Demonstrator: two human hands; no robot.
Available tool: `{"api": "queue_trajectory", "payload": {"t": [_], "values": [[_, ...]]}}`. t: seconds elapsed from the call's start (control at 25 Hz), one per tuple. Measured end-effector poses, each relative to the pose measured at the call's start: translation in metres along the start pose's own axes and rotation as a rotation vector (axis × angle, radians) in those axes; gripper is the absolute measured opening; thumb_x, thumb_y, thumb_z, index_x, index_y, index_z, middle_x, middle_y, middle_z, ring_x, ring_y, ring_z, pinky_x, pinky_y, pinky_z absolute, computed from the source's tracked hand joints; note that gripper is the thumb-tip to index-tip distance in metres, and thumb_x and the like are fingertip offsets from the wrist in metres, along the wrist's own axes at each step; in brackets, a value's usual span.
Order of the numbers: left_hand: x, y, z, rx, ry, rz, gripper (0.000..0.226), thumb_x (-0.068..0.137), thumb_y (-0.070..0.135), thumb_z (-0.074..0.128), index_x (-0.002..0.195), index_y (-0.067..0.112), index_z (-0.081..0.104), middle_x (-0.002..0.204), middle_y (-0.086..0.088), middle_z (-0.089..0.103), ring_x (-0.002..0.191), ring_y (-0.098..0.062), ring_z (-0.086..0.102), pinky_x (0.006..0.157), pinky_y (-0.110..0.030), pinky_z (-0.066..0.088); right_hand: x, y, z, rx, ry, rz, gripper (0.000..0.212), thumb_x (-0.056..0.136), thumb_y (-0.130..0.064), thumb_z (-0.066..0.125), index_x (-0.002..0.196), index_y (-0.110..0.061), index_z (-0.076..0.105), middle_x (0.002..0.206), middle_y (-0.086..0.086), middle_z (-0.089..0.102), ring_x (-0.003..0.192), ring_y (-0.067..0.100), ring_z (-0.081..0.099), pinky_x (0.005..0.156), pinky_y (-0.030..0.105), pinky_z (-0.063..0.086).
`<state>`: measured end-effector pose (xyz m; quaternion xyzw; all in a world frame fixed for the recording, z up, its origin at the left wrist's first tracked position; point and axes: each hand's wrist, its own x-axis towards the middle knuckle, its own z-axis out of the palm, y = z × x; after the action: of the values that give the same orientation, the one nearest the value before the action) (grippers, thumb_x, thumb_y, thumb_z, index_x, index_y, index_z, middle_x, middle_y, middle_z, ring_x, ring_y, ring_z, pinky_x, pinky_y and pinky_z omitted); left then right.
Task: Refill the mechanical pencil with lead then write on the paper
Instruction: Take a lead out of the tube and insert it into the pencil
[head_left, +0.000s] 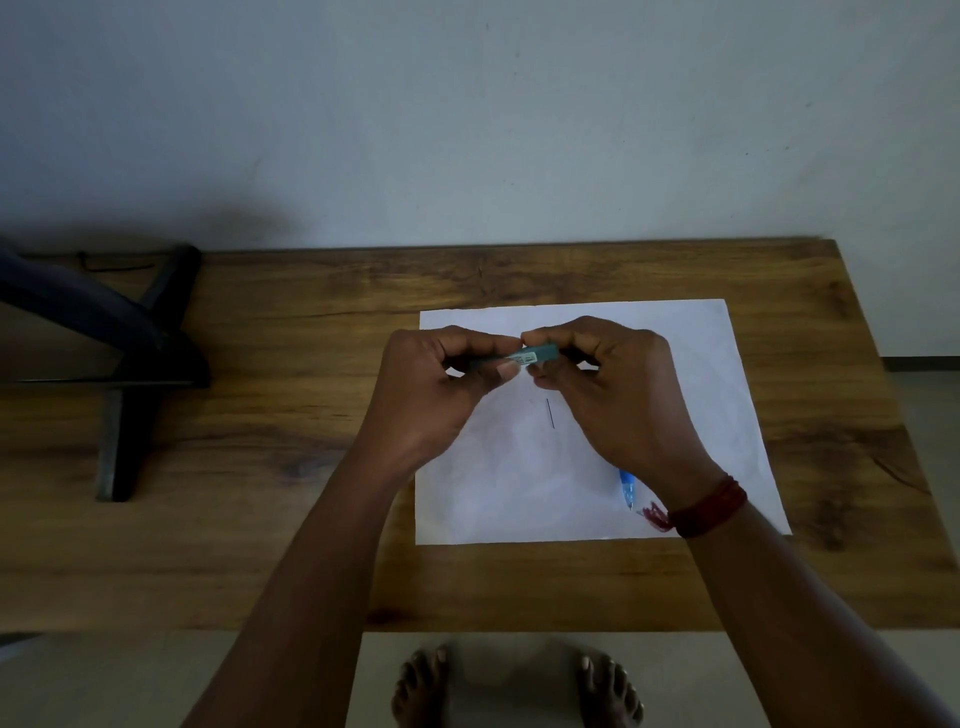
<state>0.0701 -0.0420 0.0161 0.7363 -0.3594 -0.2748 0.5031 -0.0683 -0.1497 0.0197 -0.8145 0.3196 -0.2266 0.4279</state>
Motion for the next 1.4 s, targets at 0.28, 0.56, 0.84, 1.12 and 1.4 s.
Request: {"api": "queue_trajectory", "payload": {"t": [0.28,0.56,0.84,1.12,1.4], "values": [[-0.001,0.002,-0.002,-0.037,0.088,-0.135,0.02,0.082,0.019,0.075,0.095,0.035,0.074,0.096,0.008,0.074,0.087,-0.016,0.066,0.064,-0.014,0.05,0.007,-0.006,-0.008,0.462,0.15,0.238,0.022,0.091,-0.004,0.065,0.1,-0.023,0.07,0.085,-0.007,0.076,0.078,0.011,0.074,0.066,0.018,0.057],[-0.001,0.006,-0.002,-0.006,0.091,-0.137,0.021,0.083,0.018,0.074,0.102,0.025,0.075,0.091,0.011,0.072,0.085,-0.014,0.065,0.065,-0.014,0.051,0.005,-0.011,-0.005,0.507,0.105,0.254,0.019,0.088,-0.005,0.068,0.094,-0.023,0.073,0.082,-0.01,0.076,0.076,0.012,0.075,0.064,0.017,0.057],[-0.002,0.004,0.0,0.008,0.116,-0.132,0.02,0.082,0.019,0.075,0.101,0.026,0.076,0.093,0.006,0.073,0.086,-0.019,0.066,0.064,-0.012,0.05,0.005,-0.008,-0.007,0.424,0.059,0.292,0.019,0.087,-0.01,0.071,0.086,-0.029,0.072,0.073,-0.013,0.075,0.071,0.01,0.074,0.063,0.015,0.055],[-0.001,0.003,-0.003,-0.006,0.111,-0.107,0.022,0.081,0.019,0.076,0.093,0.037,0.073,0.09,0.016,0.071,0.088,-0.017,0.067,0.067,-0.011,0.052,0.004,-0.008,-0.009,0.371,0.02,0.233,0.02,0.088,-0.009,0.07,0.094,-0.028,0.073,0.083,-0.011,0.075,0.075,0.009,0.074,0.069,0.017,0.057],[-0.002,0.004,0.0,-0.017,0.068,-0.095,0.023,0.077,0.016,0.08,0.091,0.032,0.075,0.082,0.024,0.07,0.083,-0.002,0.068,0.068,-0.011,0.052,0.002,-0.008,0.0,0.43,0.106,0.265,0.023,0.088,-0.005,0.069,0.1,-0.025,0.073,0.089,-0.01,0.074,0.084,0.008,0.073,0.068,0.015,0.056]]}}
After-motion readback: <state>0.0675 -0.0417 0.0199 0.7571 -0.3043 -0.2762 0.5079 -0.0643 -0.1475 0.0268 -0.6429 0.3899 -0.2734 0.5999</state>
